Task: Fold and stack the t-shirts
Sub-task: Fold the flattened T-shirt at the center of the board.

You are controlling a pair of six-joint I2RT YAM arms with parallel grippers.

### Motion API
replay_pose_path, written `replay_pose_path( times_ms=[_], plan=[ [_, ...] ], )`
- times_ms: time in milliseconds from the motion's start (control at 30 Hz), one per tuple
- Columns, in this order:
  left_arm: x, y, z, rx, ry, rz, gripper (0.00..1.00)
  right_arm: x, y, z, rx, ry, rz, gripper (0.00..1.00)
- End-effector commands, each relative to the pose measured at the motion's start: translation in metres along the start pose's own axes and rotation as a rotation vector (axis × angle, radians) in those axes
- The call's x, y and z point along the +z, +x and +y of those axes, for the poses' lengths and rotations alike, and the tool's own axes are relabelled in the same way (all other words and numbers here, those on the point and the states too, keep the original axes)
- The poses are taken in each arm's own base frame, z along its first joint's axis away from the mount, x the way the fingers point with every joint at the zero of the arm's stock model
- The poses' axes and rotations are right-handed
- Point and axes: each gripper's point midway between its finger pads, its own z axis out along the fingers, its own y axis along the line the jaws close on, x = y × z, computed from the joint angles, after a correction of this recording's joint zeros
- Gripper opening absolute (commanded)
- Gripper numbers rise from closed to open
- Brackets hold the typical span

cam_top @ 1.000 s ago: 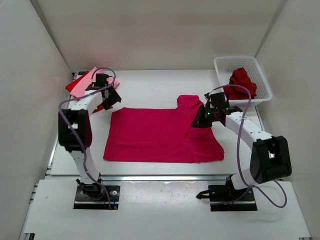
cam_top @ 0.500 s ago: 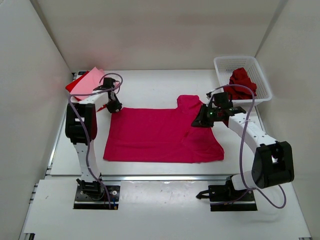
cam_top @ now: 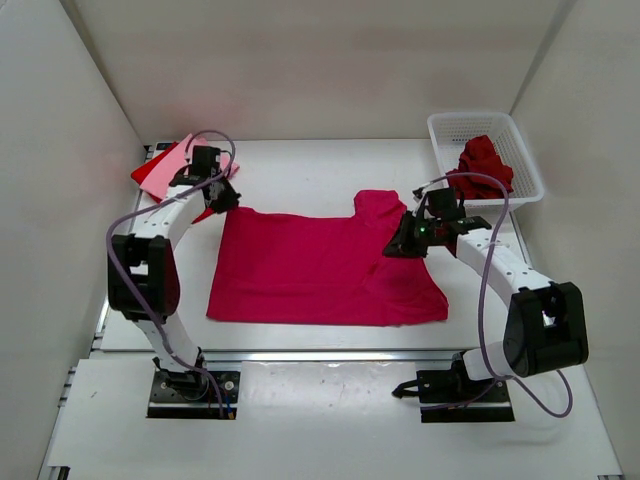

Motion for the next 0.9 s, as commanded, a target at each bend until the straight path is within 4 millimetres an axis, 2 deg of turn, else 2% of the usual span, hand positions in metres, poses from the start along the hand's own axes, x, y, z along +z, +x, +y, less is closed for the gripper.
replay_pose_path(
  times_ms=[0, 33, 67, 100, 133, 167, 200, 233, 300, 333, 400, 467, 500, 533, 567, 600, 633, 667, 733, 767, 800, 833, 867],
  plan=[
    [-0.044, -0.041, -0.035, -0.041, 0.140, -0.133, 0.32, 0.001, 0.002, 0.004, -0.015, -0.025, -0.013, 0.10],
    [-0.048, -0.043, -0.030, -0.062, 0.142, -0.143, 0.55, 0.001, 0.002, 0.003, -0.008, -0.023, -0.011, 0.10],
    [-0.048, -0.047, -0.026, -0.068, 0.141, -0.159, 0.62, 0.001, 0.005, 0.002, -0.009, -0.024, -0.004, 0.10],
    [-0.048, -0.048, -0.021, -0.067, 0.132, -0.177, 0.74, 0.001, 0.004, 0.000, -0.008, -0.016, -0.008, 0.11],
    [-0.045, -0.045, -0.011, -0.091, 0.111, -0.172, 0.80, 0.001, 0.002, -0.002, -0.009, -0.008, -0.014, 0.10],
    [-0.040, -0.042, -0.004, -0.104, 0.102, -0.162, 0.91, 0.000, -0.001, -0.003, -0.004, -0.009, -0.021, 0.10],
    [-0.034, -0.035, 0.001, -0.115, 0.094, -0.134, 0.95, -0.002, -0.010, -0.004, -0.001, -0.008, -0.042, 0.10],
    [-0.032, -0.037, 0.002, -0.127, 0.094, -0.135, 0.94, -0.001, -0.012, -0.003, -0.004, -0.009, -0.041, 0.10],
    [-0.026, -0.036, 0.004, -0.122, 0.075, -0.135, 0.95, -0.005, -0.038, -0.006, -0.005, -0.002, -0.090, 0.10],
    [-0.023, -0.036, 0.004, -0.117, 0.070, -0.136, 0.93, -0.007, -0.045, -0.011, -0.011, 0.019, -0.100, 0.10],
    [-0.016, -0.031, 0.002, -0.090, 0.047, -0.125, 0.92, -0.007, -0.075, -0.012, -0.032, 0.046, -0.154, 0.03],
    [-0.014, -0.034, -0.002, -0.078, 0.053, -0.122, 0.96, -0.009, -0.101, -0.018, -0.040, 0.081, -0.203, 0.00],
    [-0.013, -0.031, -0.005, -0.064, 0.058, -0.111, 0.92, -0.008, -0.114, -0.019, -0.049, 0.087, -0.227, 0.00],
    [-0.012, -0.031, -0.009, -0.049, 0.066, -0.103, 0.63, -0.009, -0.124, -0.025, -0.055, 0.123, -0.253, 0.00],
    [-0.012, -0.030, -0.014, -0.031, 0.077, -0.100, 0.53, -0.008, -0.141, -0.030, -0.062, 0.147, -0.289, 0.00],
    [-0.014, -0.031, -0.016, -0.022, 0.080, -0.098, 0.36, -0.002, -0.151, -0.035, -0.071, 0.180, -0.302, 0.00],
    [-0.014, -0.028, -0.018, -0.016, 0.083, -0.086, 0.06, 0.000, -0.163, -0.039, -0.077, 0.200, -0.319, 0.00],
    [-0.015, -0.026, -0.018, -0.014, 0.086, -0.086, 0.00, 0.003, -0.170, -0.043, -0.086, 0.233, -0.332, 0.00],
    [-0.020, -0.023, -0.027, -0.002, 0.126, -0.087, 0.00, 0.018, -0.189, -0.046, -0.105, 0.263, -0.340, 0.00],
    [-0.019, -0.015, -0.025, -0.004, 0.128, -0.067, 0.03, 0.030, -0.190, -0.051, -0.133, 0.299, -0.324, 0.00],
    [-0.019, -0.009, -0.025, 0.001, 0.131, -0.056, 0.08, 0.028, -0.203, -0.052, -0.150, 0.358, -0.354, 0.00],
    [-0.021, -0.003, -0.030, 0.013, 0.155, -0.044, 0.09, 0.036, -0.213, -0.046, -0.198, 0.387, -0.363, 0.00],
    [-0.021, 0.002, -0.029, 0.024, 0.159, -0.036, 0.09, 0.053, -0.206, -0.056, -0.221, 0.430, -0.314, 0.00]
  ],
)
